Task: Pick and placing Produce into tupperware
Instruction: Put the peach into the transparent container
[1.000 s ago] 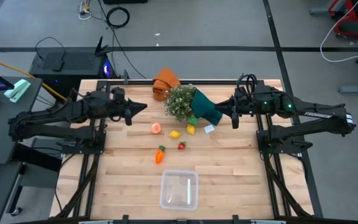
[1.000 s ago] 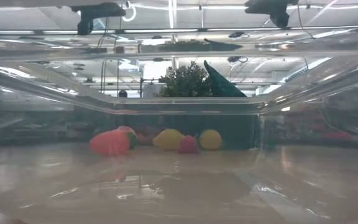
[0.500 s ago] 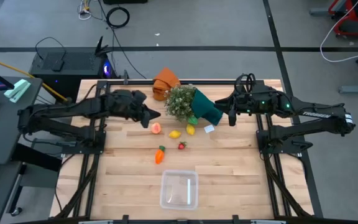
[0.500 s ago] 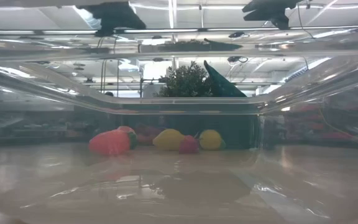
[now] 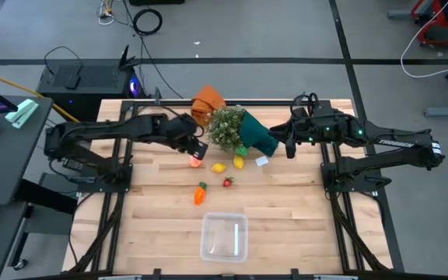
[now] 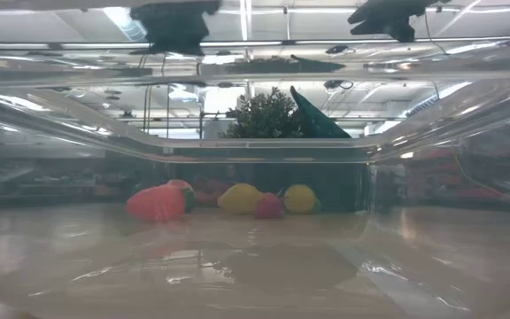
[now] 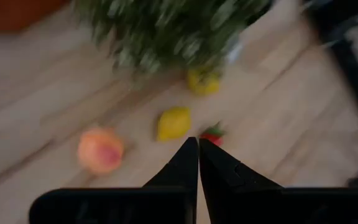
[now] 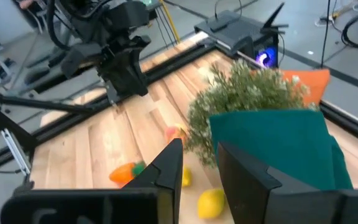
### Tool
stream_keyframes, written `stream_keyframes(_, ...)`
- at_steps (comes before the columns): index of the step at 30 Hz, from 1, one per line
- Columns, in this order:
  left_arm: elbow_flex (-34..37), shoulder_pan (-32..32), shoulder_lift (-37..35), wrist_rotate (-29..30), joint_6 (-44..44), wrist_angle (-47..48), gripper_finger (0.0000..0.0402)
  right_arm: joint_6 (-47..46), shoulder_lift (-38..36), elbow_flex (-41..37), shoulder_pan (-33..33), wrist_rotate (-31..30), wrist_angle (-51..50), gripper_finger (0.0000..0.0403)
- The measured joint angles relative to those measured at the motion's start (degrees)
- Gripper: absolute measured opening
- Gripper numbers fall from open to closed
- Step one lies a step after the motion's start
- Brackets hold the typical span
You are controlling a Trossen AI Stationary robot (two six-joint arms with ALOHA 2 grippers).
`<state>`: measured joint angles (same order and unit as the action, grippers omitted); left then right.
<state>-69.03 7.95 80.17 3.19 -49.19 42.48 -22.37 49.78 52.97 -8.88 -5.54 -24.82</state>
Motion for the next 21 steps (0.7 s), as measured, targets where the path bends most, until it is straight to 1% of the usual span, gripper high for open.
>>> stream_keyframes(4, 0.1, -1.8, 3.9, 0.4, -3.1, 2.2, 0.0012, 0.0, 0.0, 0.0, 0.0, 0.0, -3.4, 0.0071)
stream_keyframes(6, 0.1, -3.0, 5.5, 1.7, -4.6, 2.4, 0.0008, 0.0, 0.0, 0.0, 0.0, 0.0, -4.4, 0.0071)
stream_keyframes(10, 0.1, -5.7, 7.6, 7.4, -6.2, 3.5, 0.0008, -0.3, 0.0, 0.0, 0.0, 0.0, -5.2, 0.0071)
stream_keyframes(14, 0.1, -8.1, 8.1, 13.5, -7.4, 7.4, 0.0024, -2.5, 0.0, 0.0, 0.0, 0.0, -5.2, 0.0071)
stream_keyframes(17, 0.1, -9.9, 8.0, 18.5, -10.4, 10.8, 0.003, -4.0, 0.0, 0.0, 0.0, 0.0, -5.2, 0.0071)
stream_keyframes(19, 0.1, -10.7, 8.0, 20.3, -11.6, 12.5, 0.003, -5.0, 0.0, 0.0, 0.0, 0.0, -5.2, 0.0071)
stream_keyframes(21, 0.1, -11.0, 8.0, 20.0, -11.8, 14.3, 0.0028, -6.4, 0.0, 0.0, 0.0, -0.2, -5.2, 0.0071)
